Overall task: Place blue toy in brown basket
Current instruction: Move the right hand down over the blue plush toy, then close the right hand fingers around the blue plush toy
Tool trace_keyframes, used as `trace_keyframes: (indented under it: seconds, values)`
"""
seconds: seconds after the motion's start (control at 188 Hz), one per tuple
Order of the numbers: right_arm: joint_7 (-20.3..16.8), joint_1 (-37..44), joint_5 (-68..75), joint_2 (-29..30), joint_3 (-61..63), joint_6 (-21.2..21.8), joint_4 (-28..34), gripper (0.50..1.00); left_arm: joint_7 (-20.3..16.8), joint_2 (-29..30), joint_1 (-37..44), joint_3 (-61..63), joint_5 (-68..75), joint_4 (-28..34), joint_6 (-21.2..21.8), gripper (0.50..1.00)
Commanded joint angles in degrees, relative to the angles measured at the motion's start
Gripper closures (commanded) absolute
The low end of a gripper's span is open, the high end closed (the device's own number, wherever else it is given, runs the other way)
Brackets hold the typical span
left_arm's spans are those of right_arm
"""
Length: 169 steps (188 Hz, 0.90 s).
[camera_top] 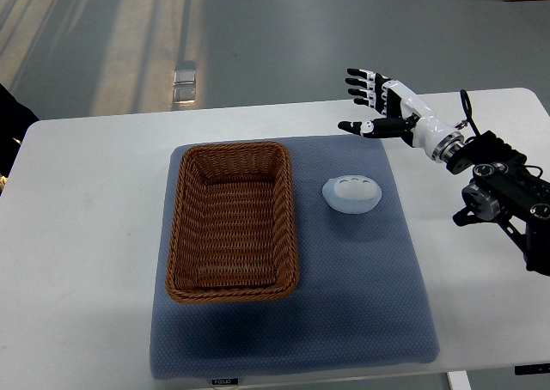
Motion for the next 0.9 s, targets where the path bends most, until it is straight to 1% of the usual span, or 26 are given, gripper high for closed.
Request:
trace_keyframes:
  seconds: [0.0, 0.176, 0.352, 0.501, 0.666, 0.805, 0.896]
  values:
    - [0.56, -1.07, -8.64, -2.85, -1.03, -0.04, 4.12, 0.589, 0.0, 0.0, 0.0, 0.0, -0.06, 0.03, 0.0, 0.5]
    - [2.49, -1.34, -18.48, -8.21, -6.04, -0.48, 9.48, 0.589, 0.0, 0.0, 0.0, 0.09, 0.03, 0.03, 0.0, 0.5]
    - [3.02, -0.98, -24.37, -12.25, -9.65, -0.66, 12.73, 0.589, 0.0, 0.0, 0.0, 0.09, 0.03, 0.03, 0.0, 0.5]
    - [3.28, -0.9, -26.22, -12.61, -10.7, -0.74, 13.44, 0.589, 0.0, 0.0, 0.0, 0.18, 0.03, 0.11, 0.0, 0.5]
    - [2.93, -0.98, -27.54, -11.64, -12.02, -1.18, 12.91, 0.591, 0.0, 0.0, 0.0, 0.18, 0.03, 0.11, 0.0, 0.5]
    - [2.67, -0.46, -28.42, -11.64, -15.27, -4.35, 11.77, 0.591, 0.0, 0.0, -0.09, 0.27, 0.03, 0.03, 0.0, 0.5]
    - [2.67, -0.46, -28.6, -11.64, -16.15, -5.05, 11.33, 0.593, 0.0, 0.0, 0.0, 0.27, 0.03, 0.03, 0.0, 0.5]
